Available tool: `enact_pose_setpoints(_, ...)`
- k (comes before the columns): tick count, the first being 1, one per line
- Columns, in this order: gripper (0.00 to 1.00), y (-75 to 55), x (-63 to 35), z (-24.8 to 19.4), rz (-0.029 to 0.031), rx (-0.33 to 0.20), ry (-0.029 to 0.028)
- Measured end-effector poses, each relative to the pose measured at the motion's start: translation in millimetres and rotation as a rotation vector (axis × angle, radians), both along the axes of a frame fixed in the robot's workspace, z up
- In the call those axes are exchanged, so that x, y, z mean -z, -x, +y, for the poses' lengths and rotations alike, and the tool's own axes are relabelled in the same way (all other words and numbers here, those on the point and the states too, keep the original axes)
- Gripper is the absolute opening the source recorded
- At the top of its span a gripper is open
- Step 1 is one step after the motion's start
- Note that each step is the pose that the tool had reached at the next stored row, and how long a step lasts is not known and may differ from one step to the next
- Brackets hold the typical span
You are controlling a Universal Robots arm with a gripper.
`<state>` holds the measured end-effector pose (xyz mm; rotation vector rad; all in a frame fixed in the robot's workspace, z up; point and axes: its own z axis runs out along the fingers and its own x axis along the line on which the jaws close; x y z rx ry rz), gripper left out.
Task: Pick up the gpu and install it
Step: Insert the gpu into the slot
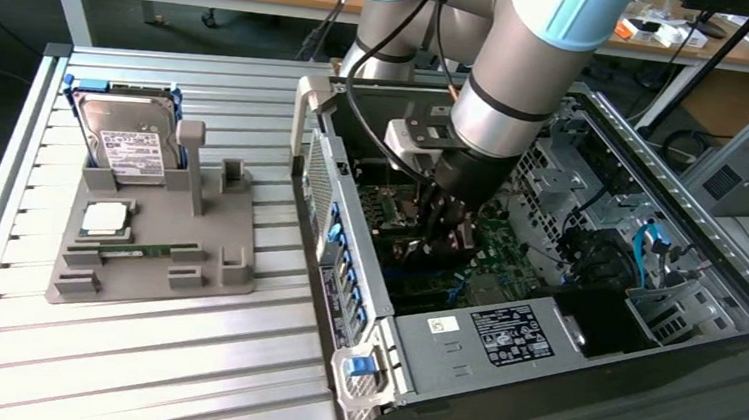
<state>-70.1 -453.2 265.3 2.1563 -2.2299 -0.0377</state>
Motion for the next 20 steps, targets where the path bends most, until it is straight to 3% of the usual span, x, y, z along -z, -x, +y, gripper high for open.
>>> enact_pose_setpoints(20,0.27,-0.3,2.2,0.0,0.0011,-0.013,0.0002)
